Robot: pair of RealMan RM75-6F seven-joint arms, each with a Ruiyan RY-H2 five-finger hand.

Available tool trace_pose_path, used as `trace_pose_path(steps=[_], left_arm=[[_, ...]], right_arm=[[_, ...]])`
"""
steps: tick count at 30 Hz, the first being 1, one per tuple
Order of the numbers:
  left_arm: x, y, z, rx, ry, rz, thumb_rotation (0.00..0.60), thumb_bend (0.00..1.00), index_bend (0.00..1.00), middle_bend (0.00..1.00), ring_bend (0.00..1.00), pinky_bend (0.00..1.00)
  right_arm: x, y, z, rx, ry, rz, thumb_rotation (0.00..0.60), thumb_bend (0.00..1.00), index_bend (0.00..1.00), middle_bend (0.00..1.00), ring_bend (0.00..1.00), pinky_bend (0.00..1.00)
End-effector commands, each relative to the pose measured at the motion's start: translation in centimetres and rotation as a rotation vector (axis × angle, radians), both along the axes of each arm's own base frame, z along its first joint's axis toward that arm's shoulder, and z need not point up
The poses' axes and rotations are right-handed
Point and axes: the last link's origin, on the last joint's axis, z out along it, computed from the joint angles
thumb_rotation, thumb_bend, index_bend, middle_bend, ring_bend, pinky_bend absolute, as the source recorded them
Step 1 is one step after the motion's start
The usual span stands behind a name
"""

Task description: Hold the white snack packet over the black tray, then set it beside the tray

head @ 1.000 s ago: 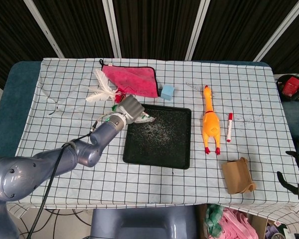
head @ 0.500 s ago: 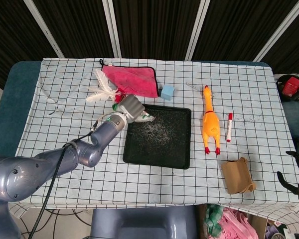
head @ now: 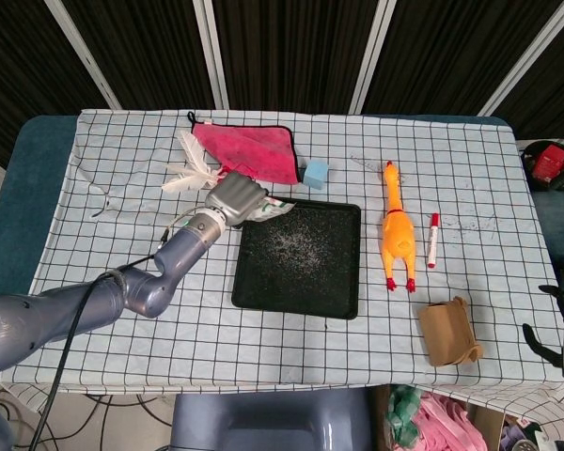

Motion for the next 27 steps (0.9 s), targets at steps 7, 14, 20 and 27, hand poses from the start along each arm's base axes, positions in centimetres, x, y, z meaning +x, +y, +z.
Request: trace_pose_path(steps=[7, 14, 20, 27], left_arm=[[-5.0, 0.0, 1.9, -0.022, -0.461, 0.121, 0.6, 0.52, 0.4, 0.42, 0.32, 0.48], [-8.8, -1.1, 1.3, -0.038, -0.699, 0.211, 0.6, 0.52, 0.39, 0.41, 0.32, 0.48], [-11.6, -1.7, 0.0, -0.043, -0.859, 0.276, 0.6, 0.52, 0.39, 0.42, 0.32, 0.48], [-13.4, -2.1, -2.3, -0.05, -1.056, 0.339, 0.6, 0.52, 0.39, 0.42, 0.32, 0.48]], right_arm=[[0.0, 0.0, 0.0, 0.001, 0.002, 0.0, 0.6, 0.23, 0.29, 0.09, 0.14, 0.26], [0.1, 0.0, 0.0, 0.001, 0.006, 0.003, 0.6, 0.23, 0.29, 0.09, 0.14, 0.26], [0.1, 0.1, 0.0, 0.001, 0.009, 0.006, 0.6, 0.23, 0.29, 0.09, 0.14, 0.26], [0.1, 0.1, 0.0, 0.002, 0.009, 0.006, 0.6, 0.23, 0.29, 0.09, 0.14, 0.26]])
